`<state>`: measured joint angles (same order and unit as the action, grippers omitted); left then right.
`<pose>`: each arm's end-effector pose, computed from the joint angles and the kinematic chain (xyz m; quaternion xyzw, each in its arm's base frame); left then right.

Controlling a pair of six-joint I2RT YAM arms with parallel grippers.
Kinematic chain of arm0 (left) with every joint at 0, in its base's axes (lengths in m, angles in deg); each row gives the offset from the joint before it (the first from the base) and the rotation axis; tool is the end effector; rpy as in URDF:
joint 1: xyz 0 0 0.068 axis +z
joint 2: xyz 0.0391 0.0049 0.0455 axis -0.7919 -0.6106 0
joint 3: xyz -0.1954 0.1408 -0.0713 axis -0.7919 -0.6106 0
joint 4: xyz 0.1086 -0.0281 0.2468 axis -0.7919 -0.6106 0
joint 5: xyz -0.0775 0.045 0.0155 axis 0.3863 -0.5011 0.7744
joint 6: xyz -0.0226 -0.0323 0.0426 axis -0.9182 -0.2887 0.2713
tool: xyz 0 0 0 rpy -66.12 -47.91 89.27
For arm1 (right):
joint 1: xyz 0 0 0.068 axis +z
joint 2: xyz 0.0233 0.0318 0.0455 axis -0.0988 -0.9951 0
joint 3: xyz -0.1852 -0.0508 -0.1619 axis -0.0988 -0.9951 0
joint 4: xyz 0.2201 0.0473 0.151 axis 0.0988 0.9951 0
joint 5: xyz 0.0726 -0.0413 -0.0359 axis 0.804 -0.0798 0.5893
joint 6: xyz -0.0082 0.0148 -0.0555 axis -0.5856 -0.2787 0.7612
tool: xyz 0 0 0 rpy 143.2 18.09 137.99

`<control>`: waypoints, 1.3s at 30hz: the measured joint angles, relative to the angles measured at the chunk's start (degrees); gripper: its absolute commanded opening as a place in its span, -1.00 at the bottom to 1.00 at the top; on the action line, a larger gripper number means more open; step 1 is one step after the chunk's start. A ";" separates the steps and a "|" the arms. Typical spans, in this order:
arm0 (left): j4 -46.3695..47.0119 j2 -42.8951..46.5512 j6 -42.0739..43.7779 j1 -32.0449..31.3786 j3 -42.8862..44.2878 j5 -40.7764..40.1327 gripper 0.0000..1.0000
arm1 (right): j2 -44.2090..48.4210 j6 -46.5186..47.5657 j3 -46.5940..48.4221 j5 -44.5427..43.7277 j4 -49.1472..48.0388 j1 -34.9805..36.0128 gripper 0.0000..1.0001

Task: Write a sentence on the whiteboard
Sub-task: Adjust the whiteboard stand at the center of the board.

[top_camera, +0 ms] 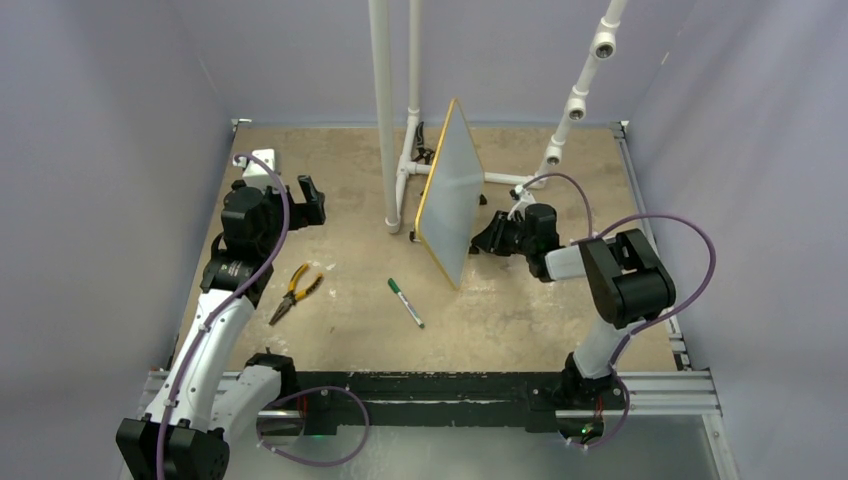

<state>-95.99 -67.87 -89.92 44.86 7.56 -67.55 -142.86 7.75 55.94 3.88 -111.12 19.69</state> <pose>0.2349 -0.0287 0.3148 -0.0601 0.7939 -0.0925 0.5980 0.3112 0.0947 0.0894 0.0088 0.8527 0.3438 0.3932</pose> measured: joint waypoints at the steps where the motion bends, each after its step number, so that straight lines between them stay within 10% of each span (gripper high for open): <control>1: 0.00 0.00 0.00 0.00 0.00 0.02 0.99 | 0.13 -0.07 -0.31 0.00 -0.22 0.44 -0.34; 39: -0.07 -0.20 0.00 0.00 0.00 0.13 0.99 | 27.47 2.16 -16.41 -19.61 2.64 17.73 0.08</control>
<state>-96.06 -68.07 -89.92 44.86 7.56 -67.42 -115.38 9.91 39.52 -15.73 -108.48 37.42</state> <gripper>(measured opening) 0.993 0.525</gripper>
